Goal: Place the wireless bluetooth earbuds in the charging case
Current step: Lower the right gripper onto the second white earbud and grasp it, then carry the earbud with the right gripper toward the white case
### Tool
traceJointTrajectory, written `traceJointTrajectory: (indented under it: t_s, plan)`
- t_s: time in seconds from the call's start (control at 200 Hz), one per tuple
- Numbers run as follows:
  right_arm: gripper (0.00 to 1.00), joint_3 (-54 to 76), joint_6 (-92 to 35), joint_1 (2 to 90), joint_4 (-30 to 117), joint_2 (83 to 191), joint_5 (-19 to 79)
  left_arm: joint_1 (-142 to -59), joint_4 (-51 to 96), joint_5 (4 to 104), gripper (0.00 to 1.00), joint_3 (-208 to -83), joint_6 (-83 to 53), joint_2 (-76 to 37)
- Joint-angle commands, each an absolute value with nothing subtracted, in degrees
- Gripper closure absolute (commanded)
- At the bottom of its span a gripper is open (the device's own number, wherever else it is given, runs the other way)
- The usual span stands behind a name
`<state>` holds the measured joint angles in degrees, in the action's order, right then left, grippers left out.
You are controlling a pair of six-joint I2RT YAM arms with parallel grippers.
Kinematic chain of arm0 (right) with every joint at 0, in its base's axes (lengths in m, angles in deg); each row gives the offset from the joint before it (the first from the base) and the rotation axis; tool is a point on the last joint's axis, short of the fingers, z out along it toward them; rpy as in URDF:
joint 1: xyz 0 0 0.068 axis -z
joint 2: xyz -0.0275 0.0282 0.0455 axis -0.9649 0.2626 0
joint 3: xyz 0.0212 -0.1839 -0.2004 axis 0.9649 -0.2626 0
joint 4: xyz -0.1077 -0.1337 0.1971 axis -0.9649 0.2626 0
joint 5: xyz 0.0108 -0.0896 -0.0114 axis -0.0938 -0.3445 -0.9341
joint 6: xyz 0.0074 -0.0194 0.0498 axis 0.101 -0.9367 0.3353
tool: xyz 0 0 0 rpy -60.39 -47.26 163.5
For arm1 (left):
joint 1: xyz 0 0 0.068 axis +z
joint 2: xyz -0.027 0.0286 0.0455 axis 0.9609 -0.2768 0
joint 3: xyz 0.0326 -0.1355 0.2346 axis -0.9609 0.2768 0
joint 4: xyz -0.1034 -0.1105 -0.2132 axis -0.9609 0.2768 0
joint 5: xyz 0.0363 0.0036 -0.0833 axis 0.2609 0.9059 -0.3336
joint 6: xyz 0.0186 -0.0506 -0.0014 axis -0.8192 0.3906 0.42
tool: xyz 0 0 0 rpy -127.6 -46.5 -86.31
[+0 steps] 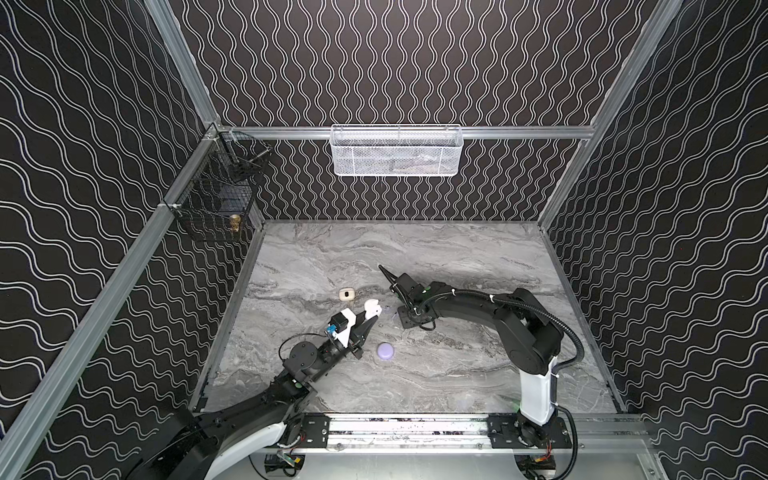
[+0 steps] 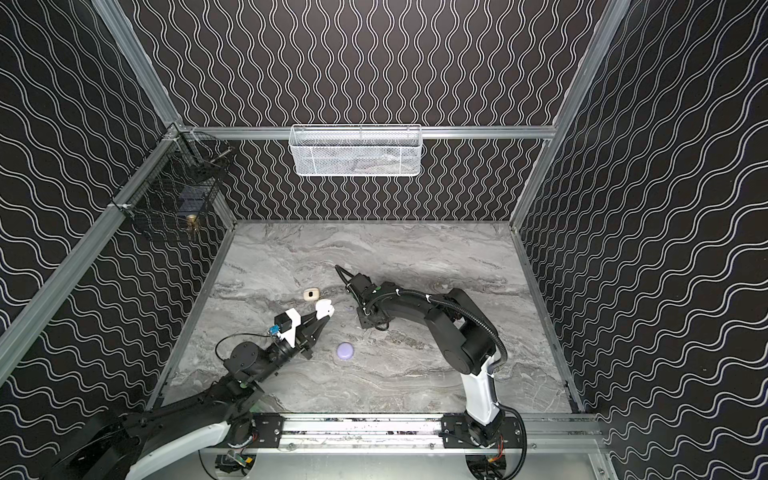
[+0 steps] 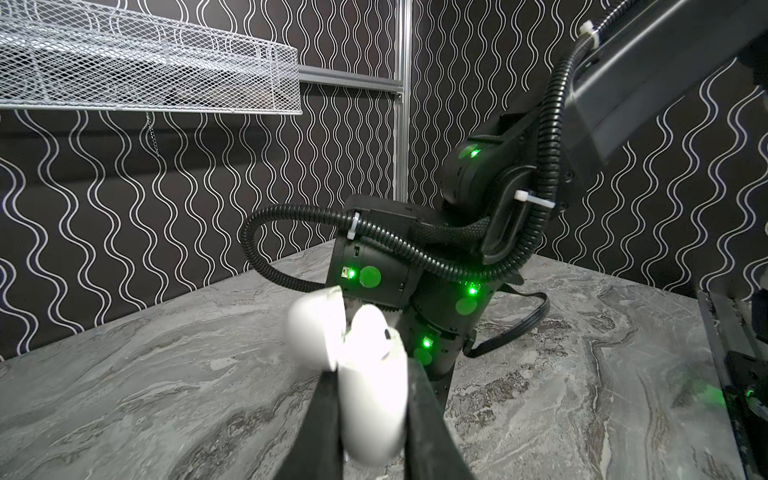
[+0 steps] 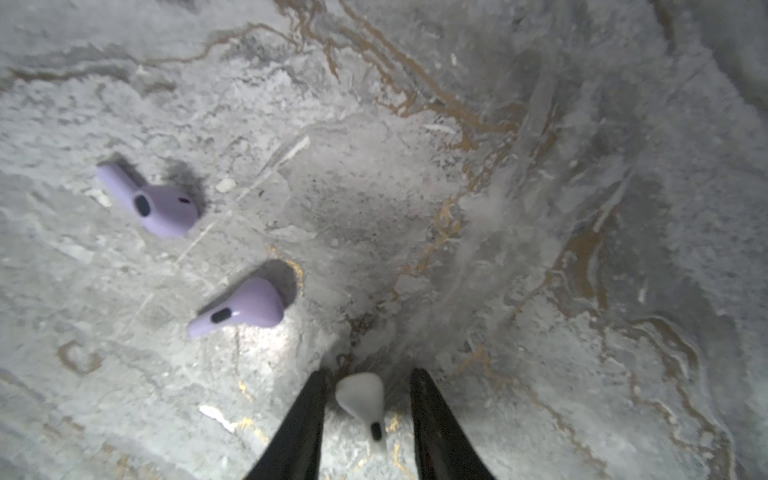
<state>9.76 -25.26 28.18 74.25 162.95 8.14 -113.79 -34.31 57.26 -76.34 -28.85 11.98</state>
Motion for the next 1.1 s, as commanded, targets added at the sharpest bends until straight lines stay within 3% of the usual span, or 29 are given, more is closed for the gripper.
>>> traceJointTrajectory:
  t_s: [0.0, 0.636, 0.866, 1.096]
  plan:
    - [0.66, 9.77, -25.45, 28.1, 75.76, 162.88, 7.77, -113.84, -35.66, 56.72, 1.0, -76.54, -29.93, 11.58]
    - [0.9, 6.34, -22.6, 28.02, 71.85, 158.45, 7.61, -113.76, -36.44, 55.42, 1.0, -76.46, -30.09, 11.57]
    - [0.91, 0.6, -17.52, 23.63, 67.19, 140.47, 1.29, -113.76, -38.07, 54.59, 1.0, -76.28, -30.08, 10.69]
    - [0.91, -1.17, -14.75, 9.89, 61.07, 127.15, -11.94, -113.77, -40.18, 53.76, 1.0, -75.9, -30.13, 9.54]
